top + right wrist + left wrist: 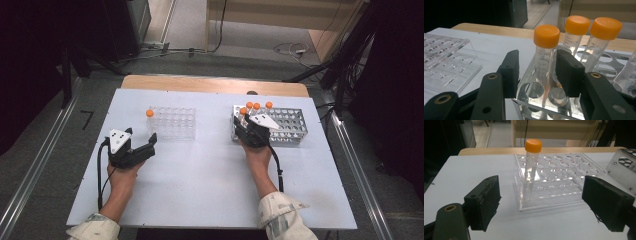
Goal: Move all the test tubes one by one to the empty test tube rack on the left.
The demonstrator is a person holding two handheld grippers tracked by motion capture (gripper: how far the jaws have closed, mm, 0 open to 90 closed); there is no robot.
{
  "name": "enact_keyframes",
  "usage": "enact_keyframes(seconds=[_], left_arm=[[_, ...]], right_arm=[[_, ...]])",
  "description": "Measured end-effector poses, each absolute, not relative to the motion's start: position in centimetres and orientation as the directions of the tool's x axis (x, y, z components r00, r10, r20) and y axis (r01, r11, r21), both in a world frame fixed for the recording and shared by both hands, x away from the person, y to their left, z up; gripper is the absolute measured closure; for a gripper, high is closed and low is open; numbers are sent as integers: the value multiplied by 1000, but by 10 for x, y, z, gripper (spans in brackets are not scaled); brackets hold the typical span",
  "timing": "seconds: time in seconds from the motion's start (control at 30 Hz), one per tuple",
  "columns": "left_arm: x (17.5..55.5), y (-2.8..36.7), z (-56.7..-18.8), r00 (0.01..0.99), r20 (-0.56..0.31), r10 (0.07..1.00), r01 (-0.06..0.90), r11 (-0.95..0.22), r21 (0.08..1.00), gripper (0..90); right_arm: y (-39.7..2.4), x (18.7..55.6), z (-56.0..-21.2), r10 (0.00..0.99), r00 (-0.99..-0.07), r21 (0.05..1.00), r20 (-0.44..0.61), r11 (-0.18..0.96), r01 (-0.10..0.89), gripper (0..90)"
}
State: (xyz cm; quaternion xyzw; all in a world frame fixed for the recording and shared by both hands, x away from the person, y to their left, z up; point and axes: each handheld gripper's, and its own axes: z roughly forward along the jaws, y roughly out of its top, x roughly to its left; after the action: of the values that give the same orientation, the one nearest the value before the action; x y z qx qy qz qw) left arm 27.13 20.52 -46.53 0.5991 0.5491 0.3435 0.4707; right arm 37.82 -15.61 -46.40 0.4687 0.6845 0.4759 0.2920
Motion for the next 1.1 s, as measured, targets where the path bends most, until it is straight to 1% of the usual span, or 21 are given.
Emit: enact_keyframes(seconds=[0.23, 0.57, 0.6, 0.7, 1.1], left_arm=[[271, 205, -466, 163, -104, 981, 334, 45, 942, 158], [271, 202, -467, 170, -100, 980, 338, 37, 941, 164], [271, 202, -466, 171, -101, 980, 337, 38, 941, 166], [271, 202, -467, 173, -100, 980, 339, 36, 940, 166], [271, 200, -467, 179, -99, 979, 343, 32, 939, 173]], right_arm=[[-155, 383, -470, 924, -381, 925, 39, 111, 364, 606], [-153, 385, -472, 922, -387, 926, 27, 123, 358, 655], [-153, 385, -472, 923, -385, 926, 22, 126, 355, 678], [-153, 385, -472, 925, -380, 926, 20, 126, 355, 712], [-157, 380, -462, 927, -375, 942, 22, 106, 318, 716]])
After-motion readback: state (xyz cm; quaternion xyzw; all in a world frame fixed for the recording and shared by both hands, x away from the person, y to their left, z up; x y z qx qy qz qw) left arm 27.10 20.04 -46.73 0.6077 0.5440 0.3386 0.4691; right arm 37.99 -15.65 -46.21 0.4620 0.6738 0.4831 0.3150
